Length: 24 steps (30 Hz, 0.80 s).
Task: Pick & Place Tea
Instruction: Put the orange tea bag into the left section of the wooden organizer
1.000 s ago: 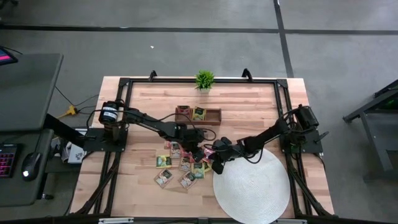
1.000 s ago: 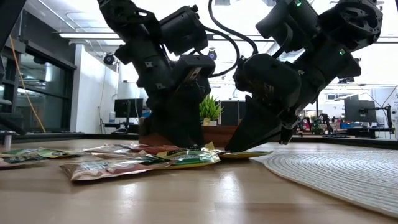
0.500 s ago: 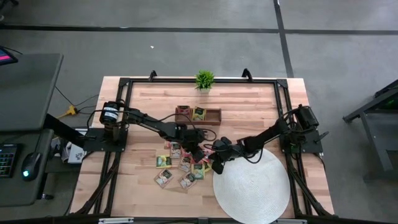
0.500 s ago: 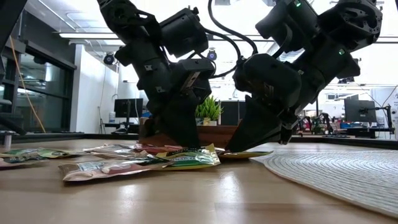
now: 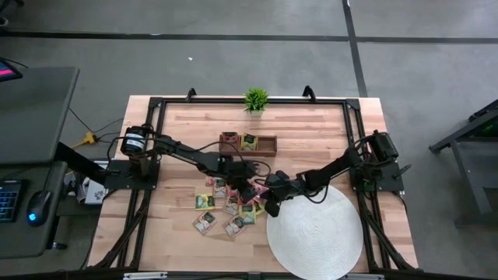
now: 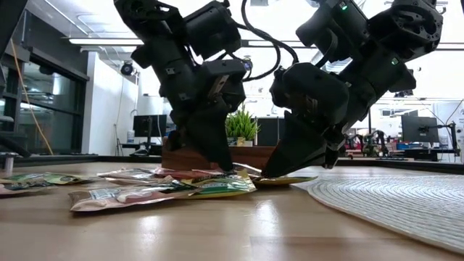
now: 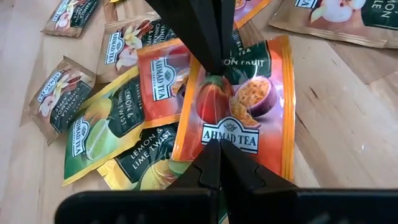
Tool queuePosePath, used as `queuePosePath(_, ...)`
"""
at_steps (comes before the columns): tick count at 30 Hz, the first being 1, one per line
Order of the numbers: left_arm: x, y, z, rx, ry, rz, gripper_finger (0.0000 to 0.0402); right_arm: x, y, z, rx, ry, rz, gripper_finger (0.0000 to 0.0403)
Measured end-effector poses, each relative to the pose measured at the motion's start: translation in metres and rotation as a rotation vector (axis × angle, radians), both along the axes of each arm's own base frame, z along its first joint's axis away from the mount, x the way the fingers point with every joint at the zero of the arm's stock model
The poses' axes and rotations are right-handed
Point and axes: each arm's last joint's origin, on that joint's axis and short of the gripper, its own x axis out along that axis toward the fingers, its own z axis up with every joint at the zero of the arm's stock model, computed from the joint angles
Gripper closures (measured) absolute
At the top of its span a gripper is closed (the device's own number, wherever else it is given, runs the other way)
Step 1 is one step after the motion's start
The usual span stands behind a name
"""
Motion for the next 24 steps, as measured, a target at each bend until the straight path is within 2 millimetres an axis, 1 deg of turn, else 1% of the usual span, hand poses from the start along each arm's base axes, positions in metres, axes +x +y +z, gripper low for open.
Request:
queuePosePath(5, 0.001, 0.0, 0.005, 0.032, 0.021, -0.027, 0.0401, 0.002, 0.002, 0.004, 0.026, -0.031, 0.056, 0.0401)
queuePosePath(9, 0.001, 0.0, 0.005, 0.049, 0.023, -0.045, 0.0401, 0.002, 0.003, 0.019, 0.05, -0.079, 0.077, 0.0391)
queuePosePath(13, 0.0, 0.001, 0.008, 0.072, 0.022, -0.056, 0.0401, -0.001, 0.002, 0.037, 0.036, -0.116, 0.09, 0.0378)
queuePosePath(16, 0.0, 0.001, 0.018, 0.095, -0.02, -0.075, 0.0401, -0.003, 0.001, 0.048, 0.038, -0.143, 0.087, 0.0372)
queuePosePath(20, -0.005, 0.003, 0.028, 0.154, -0.014, -0.085, 0.0401, -0.005, 0.001, 0.056, 0.054, -0.16, 0.103, 0.0372)
queuePosePath(24, -0.007, 0.004, 0.052, 0.263, 0.02, -0.163, 0.0401, -0.006, 0.002, 0.059, 0.061, -0.16, 0.107, 0.0376)
